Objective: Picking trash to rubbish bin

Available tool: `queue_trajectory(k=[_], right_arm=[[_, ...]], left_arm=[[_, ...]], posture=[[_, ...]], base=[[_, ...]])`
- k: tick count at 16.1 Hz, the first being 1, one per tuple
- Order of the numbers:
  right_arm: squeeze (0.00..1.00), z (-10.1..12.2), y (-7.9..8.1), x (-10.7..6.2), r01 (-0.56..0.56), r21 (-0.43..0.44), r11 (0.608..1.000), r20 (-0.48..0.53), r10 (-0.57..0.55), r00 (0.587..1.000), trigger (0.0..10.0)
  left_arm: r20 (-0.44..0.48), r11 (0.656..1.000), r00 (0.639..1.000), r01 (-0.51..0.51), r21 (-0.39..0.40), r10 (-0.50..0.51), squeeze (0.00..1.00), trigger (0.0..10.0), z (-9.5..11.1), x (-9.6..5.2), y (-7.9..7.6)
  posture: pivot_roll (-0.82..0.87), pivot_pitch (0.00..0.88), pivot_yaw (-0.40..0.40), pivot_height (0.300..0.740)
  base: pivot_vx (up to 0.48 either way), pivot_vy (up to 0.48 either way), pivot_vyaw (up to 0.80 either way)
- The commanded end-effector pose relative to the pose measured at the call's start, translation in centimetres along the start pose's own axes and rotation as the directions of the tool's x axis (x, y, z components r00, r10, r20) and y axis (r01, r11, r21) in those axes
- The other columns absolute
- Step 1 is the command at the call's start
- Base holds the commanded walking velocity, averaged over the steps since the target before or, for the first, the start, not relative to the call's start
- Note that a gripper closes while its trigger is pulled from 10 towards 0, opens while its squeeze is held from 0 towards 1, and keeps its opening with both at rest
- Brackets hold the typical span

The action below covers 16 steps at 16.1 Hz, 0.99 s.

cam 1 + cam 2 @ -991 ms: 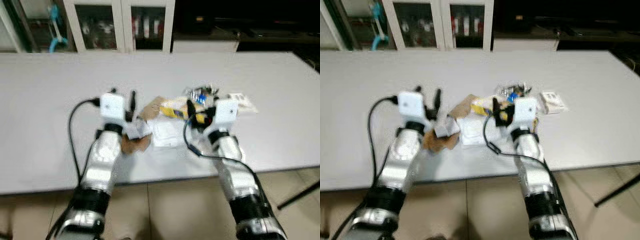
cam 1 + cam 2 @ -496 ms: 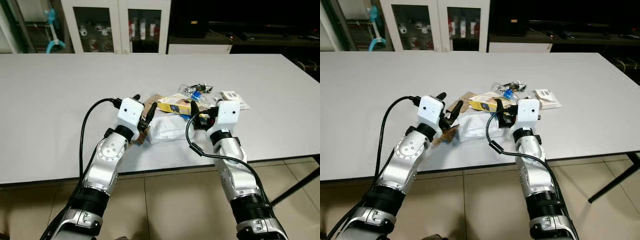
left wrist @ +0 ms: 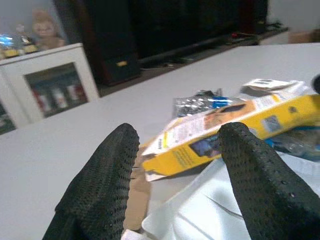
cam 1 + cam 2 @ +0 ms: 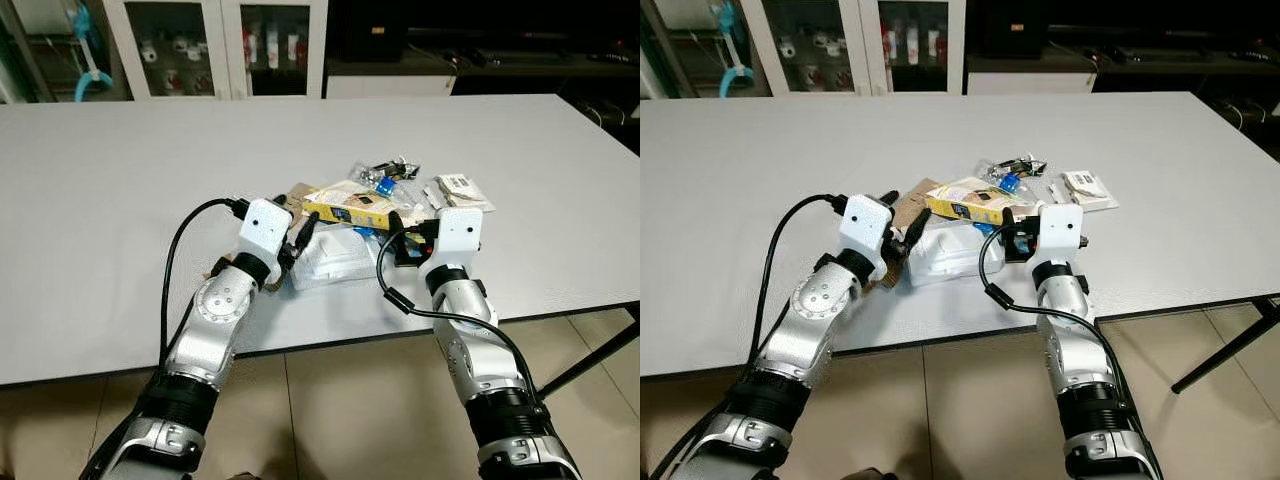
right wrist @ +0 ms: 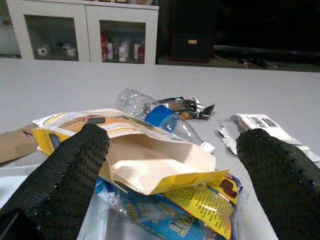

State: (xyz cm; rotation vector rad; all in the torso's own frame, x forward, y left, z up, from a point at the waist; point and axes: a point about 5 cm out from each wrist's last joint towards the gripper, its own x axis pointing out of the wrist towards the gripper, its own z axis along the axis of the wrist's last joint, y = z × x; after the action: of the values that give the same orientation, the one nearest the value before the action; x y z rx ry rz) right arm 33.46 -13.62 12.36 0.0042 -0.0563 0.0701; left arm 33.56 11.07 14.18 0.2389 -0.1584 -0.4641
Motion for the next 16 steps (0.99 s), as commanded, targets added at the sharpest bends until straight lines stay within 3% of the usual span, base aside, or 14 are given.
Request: queue_trajectory(k=[1,3,5,7,9,11,13,14,15,16], right_arm=[[0.00,0.3,-0.9,0.1,0.042,-0.009,0.999,-0.002,-0.042,0.999,10.0],[0.00,0.7,-1.9,0.1,0.083,-0.002,0.997,0.013,-0.083,0.996,10.0],[0.00,1.4,-2.5,0.2,0.116,0.012,0.993,0.040,-0.117,0.992,10.0],[0.00,1.5,-2.4,0.3,0.118,0.017,0.993,0.042,-0.119,0.992,10.0],[0.00,1.9,-2.1,0.5,0.106,0.039,0.994,0.057,-0.108,0.992,10.0],[0.00,2.9,-1.6,0.6,0.080,0.051,0.996,0.091,-0.084,0.992,10.0],[0.00,4.0,-2.4,0.6,0.104,0.032,0.994,0.125,-0.107,0.986,10.0],[0.00,4.5,-3.2,0.5,0.132,0.044,0.990,0.133,-0.137,0.982,10.0],[0.00,4.7,-3.7,0.4,0.133,0.035,0.991,0.136,-0.136,0.981,10.0],[0.00,4.9,-4.0,0.3,0.132,0.018,0.991,0.136,-0.133,0.982,10.0]], left_arm=[[0.023,0.998,0.998,0.056,0.016,-0.056,0.00,10.0,0.8,0.0,0.4],[0.061,0.996,0.996,0.066,0.063,-0.070,0.00,10.0,2.5,-0.1,2.1],[0.127,0.995,0.992,0.013,0.103,-0.026,0.00,10.0,5.0,0.1,4.5],[0.151,0.994,0.988,-0.003,0.108,-0.014,0.00,10.0,5.9,0.1,5.3],[0.155,0.992,0.988,0.007,0.124,-0.026,0.00,10.0,6.3,0.1,5.3],[0.151,0.990,0.984,0.079,0.115,-0.096,0.00,10.0,6.4,-0.1,4.4],[0.135,0.981,0.977,0.150,0.123,-0.166,0.00,10.0,6.3,-0.2,3.6],[0.129,0.977,0.974,0.168,0.134,-0.185,0.58,10.0,6.3,-0.3,3.5],[0.125,0.971,0.969,0.196,0.133,-0.213,1.00,10.0,6.3,-0.4,3.3],[0.118,0.967,0.966,0.214,0.140,-0.231,1.00,10.0,6.3,-0.5,3.2]], posture=[[-0.02,0.048,-0.045,0.740],[-0.03,0.043,-0.040,0.740],[-0.02,0.040,-0.040,0.740],[-0.02,0.033,-0.041,0.740],[-0.02,0.028,-0.041,0.740],[-0.02,0.022,-0.041,0.740],[-0.02,0.013,-0.042,0.740],[-0.03,0.009,-0.040,0.740],[-0.03,0.007,-0.041,0.740],[-0.03,0.005,-0.041,0.740]], base=[[0.000,0.000,0.00],[0.000,0.000,0.00],[0.000,0.000,0.00],[0.000,0.000,0.00],[0.000,0.000,0.00],[0.000,0.000,0.00],[0.000,0.000,0.00],[0.000,0.000,0.00],[0.000,0.000,0.00],[0.000,0.000,0.00]])
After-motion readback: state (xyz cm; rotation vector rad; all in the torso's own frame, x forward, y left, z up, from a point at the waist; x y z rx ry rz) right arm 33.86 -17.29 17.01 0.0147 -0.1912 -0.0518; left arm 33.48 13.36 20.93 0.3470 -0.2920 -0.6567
